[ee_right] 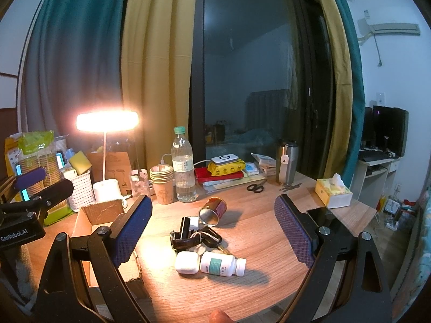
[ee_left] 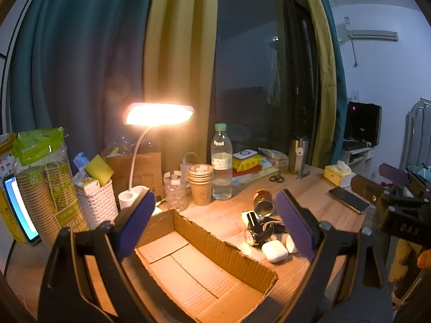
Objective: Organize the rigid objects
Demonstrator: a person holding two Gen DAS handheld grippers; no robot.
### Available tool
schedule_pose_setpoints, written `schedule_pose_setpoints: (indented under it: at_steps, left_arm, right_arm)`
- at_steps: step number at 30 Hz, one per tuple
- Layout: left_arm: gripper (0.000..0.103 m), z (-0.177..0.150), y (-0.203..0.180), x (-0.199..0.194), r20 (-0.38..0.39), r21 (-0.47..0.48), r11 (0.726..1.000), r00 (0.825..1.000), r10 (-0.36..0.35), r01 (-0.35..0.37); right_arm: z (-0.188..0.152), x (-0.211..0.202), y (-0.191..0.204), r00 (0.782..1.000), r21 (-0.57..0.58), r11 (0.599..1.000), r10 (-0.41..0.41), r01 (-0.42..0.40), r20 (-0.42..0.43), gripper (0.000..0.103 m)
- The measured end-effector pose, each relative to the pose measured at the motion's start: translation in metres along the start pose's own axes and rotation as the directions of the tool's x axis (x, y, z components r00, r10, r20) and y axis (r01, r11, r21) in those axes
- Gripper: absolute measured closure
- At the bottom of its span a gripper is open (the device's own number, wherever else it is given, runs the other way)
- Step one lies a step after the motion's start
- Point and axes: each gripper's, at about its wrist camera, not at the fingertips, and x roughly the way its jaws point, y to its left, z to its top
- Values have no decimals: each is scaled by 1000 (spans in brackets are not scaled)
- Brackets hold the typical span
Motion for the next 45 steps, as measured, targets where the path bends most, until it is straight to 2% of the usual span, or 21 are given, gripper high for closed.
schedule_pose_setpoints:
  at_steps: [12, 17, 29, 40, 45]
  left_arm:
    - [11, 0, 2, -4, 19, 10, 1000, 1000, 7, -7]
    - [15, 1, 1, -4, 18, 16, 1000, 1000, -2, 2]
    - [15, 2, 3, -3, 17, 0, 1000, 1000, 1, -1]
    - [14, -5, 6, -1, 5, -13, 1000, 1000, 9, -9]
    - [14, -13, 13, 8, -31, -26, 999, 999, 26, -27]
  right_arm:
    - [0, 5, -4, 1000, 32, 999, 3, -2, -21, 9]
    - [0, 5, -7, 1000, 47, 999, 2, -1, -25, 9]
    - [0, 4, -1, 1000, 19, 1000, 12, -12, -17, 9]
    - [-2, 6, 5, 999, -4, 1000, 25, -25, -22, 9]
    - [-8, 15, 9, 998, -13, 999, 30, -31, -48, 9]
